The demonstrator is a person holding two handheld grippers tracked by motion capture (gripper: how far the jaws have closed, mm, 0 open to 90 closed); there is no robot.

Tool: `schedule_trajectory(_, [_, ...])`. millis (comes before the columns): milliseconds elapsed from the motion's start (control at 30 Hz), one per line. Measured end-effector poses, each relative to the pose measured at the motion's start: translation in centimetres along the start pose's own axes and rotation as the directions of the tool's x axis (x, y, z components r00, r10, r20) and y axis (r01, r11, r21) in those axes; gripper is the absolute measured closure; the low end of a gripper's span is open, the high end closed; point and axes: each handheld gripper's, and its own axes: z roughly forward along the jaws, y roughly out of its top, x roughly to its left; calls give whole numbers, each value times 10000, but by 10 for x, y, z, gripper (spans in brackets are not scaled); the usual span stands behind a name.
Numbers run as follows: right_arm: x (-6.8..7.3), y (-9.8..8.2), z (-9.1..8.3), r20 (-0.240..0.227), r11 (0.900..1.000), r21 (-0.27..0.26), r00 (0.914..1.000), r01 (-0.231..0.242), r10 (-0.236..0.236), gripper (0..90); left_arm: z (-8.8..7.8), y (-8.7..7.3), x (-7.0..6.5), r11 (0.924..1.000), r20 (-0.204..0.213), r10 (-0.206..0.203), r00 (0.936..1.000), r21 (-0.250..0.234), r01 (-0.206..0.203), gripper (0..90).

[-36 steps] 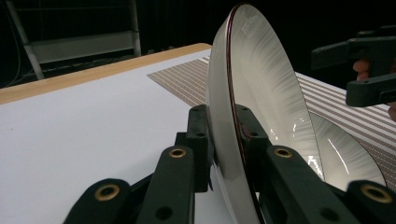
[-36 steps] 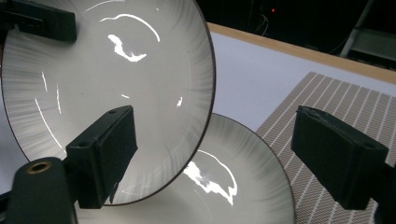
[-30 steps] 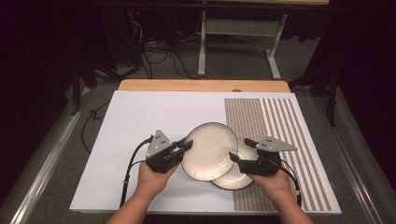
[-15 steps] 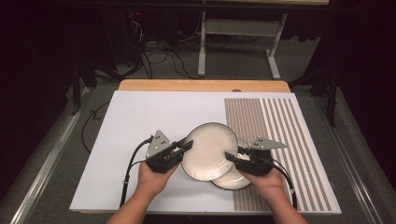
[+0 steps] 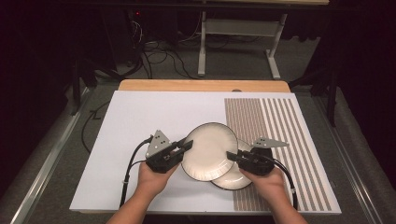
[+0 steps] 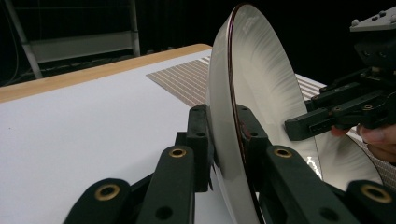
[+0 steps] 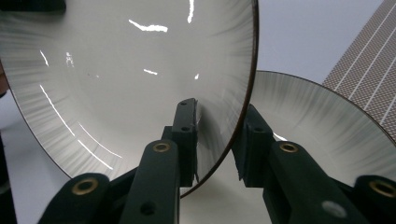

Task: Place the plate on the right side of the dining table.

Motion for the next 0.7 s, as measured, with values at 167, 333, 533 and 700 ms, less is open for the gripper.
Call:
schedule_trajectory(167, [-3, 0, -3, -255, 9992, -43, 9989, -396, 395, 781, -2, 1, -1, 9998, 54, -211, 9998, 65, 211, 796])
schedule_trajectory(333, [-2, 1, -8, -326, 9981, -179, 9978, -589, 583, 815, -4, 3, -1, 9988, 160, -471, 9988, 141, 469, 803])
schedule_trajectory(533, [-1, 5, -24, -307, 9952, -787, 9980, -581, 558, 865, -5, 7, -6, 9993, 235, -328, 9992, 212, 323, 809])
schedule_trajectory(700, [0, 10, -39, -107, 9924, -1202, 9996, -259, 248, 870, -2, 16, -11, 9994, 397, -329, 9987, 147, 323, 809])
